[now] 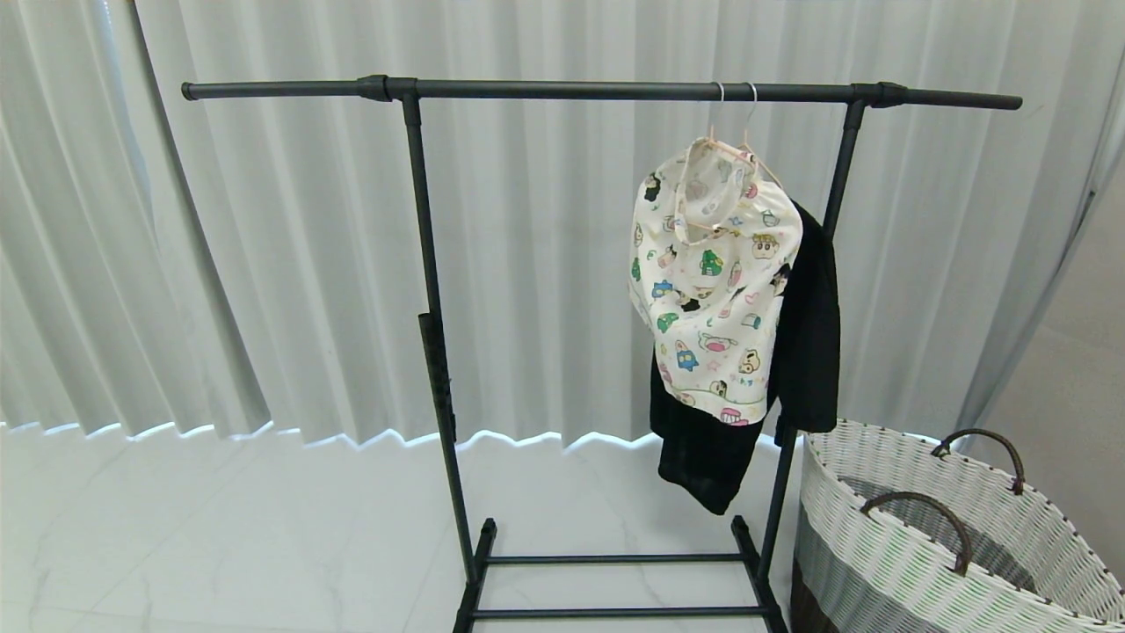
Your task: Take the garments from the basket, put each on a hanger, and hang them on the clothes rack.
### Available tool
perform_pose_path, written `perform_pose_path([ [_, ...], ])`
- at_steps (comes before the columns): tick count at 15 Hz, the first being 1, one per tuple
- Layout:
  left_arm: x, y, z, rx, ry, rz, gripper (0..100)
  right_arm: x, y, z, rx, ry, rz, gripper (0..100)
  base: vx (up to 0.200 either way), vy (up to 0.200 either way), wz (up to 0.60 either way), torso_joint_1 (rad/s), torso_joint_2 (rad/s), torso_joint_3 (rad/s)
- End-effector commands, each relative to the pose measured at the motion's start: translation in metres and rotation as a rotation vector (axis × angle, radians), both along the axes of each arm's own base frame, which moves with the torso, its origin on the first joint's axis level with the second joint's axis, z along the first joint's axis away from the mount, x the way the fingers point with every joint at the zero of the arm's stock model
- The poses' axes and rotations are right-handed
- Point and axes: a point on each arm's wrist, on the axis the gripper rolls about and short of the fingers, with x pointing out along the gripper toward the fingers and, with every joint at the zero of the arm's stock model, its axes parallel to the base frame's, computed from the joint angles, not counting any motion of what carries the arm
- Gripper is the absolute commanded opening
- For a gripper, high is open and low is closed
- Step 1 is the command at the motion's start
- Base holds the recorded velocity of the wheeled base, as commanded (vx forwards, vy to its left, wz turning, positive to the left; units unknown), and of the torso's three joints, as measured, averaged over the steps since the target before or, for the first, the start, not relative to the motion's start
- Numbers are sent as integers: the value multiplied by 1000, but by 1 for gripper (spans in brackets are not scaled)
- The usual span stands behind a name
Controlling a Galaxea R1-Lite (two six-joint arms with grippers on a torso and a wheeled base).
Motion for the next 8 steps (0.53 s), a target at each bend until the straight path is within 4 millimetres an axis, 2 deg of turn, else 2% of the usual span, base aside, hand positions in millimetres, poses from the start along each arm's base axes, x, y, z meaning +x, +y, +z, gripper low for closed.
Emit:
perform_pose_path([
  [1,0,0,0,0,-1,0,100,0,0,0,0,0,0,100,0,0,0,0,0,0],
  [8,0,0,0,0,-1,0,100,0,0,0,-13,1,-9,100,0,0,0,0,0,0],
])
